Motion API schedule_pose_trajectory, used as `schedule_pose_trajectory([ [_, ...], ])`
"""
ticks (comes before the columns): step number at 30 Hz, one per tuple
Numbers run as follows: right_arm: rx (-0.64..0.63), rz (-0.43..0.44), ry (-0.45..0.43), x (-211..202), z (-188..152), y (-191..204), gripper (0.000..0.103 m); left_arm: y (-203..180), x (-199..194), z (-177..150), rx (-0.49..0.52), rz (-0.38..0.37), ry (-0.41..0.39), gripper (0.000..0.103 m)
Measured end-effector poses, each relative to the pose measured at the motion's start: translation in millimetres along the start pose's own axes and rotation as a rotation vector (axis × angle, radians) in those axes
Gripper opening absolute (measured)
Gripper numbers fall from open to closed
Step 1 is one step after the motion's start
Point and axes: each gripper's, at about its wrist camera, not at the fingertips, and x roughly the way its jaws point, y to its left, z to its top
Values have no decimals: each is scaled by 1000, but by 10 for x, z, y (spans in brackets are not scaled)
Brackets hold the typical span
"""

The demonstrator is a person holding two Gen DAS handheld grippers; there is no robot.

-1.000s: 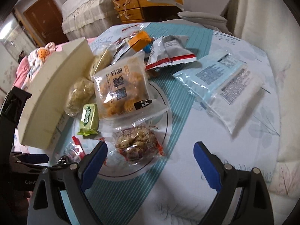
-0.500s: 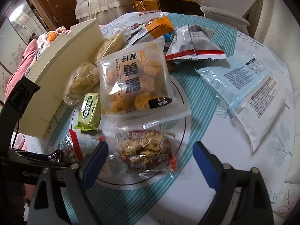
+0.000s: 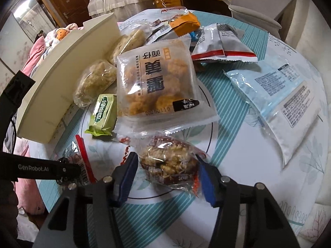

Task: Organize snacks
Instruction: 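Grasp the dark brown red-edged packet with the left tool while the right tool grasps the clear nut bag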

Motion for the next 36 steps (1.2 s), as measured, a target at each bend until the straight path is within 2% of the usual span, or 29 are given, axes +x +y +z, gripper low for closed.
schedule_pose_trajectory([
  [2,-4,-11,5,-17,-10,5,52,51,7,2,-18,-30,5,43],
  [7,6,-44,20,-67,-73,-16,50,155,17,-27,-33,-52,23,42],
  [13,47,-70,39,-156,-180,-70,49,279,62,-126,-62,-51,79,42],
  [16,80,-77,48,-240,-260,-108,49,285,-5,-203,-42,-59,74,42],
  [23,136,-68,16,-604,-388,-83,49,212,-453,-291,65,-75,-24,42],
  [30,145,-57,-62,-1008,-452,134,49,29,-1166,-537,199,-91,-159,42],
  [36,167,-69,-126,-1261,-513,359,49,-76,-1464,-714,309,-148,-213,42],
])
